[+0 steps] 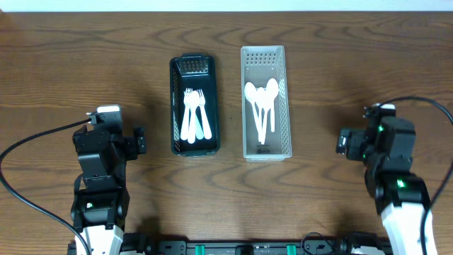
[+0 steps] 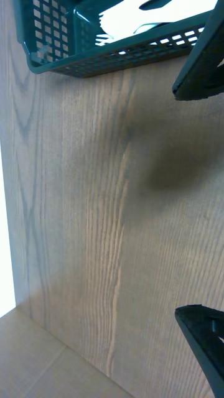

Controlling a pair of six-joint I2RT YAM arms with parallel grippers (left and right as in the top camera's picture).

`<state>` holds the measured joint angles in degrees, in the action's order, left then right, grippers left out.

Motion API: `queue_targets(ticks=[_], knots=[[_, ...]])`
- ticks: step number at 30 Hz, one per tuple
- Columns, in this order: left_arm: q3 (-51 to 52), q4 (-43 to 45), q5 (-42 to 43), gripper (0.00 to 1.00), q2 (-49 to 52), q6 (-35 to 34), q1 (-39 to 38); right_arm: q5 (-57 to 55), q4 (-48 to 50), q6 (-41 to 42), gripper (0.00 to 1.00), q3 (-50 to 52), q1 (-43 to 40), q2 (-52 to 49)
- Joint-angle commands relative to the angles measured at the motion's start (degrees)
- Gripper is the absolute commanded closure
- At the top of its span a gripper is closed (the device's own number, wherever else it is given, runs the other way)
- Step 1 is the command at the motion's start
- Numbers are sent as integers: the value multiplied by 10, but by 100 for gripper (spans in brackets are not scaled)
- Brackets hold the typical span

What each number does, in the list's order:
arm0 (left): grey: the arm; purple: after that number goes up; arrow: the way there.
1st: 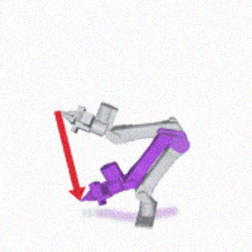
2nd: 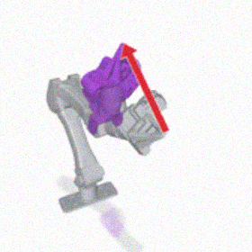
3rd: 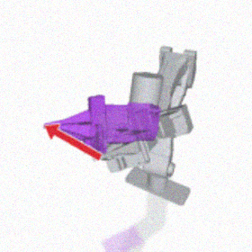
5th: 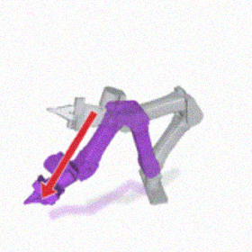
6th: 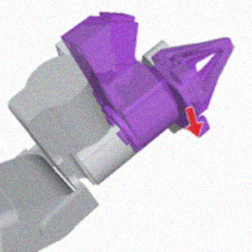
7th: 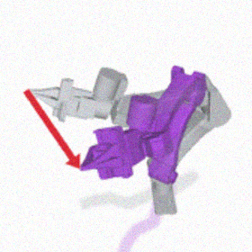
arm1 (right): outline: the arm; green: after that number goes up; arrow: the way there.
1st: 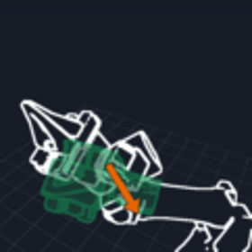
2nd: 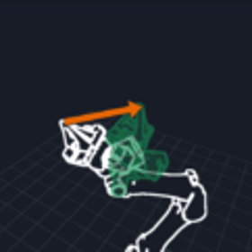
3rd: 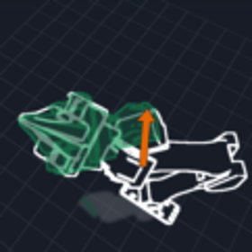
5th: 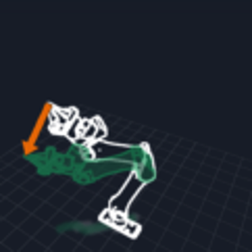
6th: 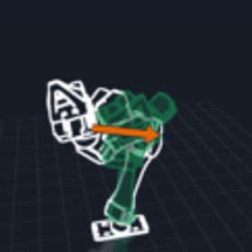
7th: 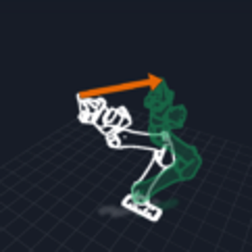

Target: Pack container

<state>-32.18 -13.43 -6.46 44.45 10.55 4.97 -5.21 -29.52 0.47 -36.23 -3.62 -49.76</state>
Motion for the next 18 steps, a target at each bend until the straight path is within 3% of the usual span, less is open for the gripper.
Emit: queue_targets(ticks=[1,5,9,18], knots=[[-3,2,-11,2,-3,3,-2,-8,-31,8,1,-1,23,97],[-3,2,-11,2,-3,3,-2,12,-83,8,1,-1,41,229],[-3,2,-11,2,-3,3,-2,37,-58,8,1,28,40,331],[-3,2,-11,2,-3,3,-2,13,340,8,1,258,41,386]])
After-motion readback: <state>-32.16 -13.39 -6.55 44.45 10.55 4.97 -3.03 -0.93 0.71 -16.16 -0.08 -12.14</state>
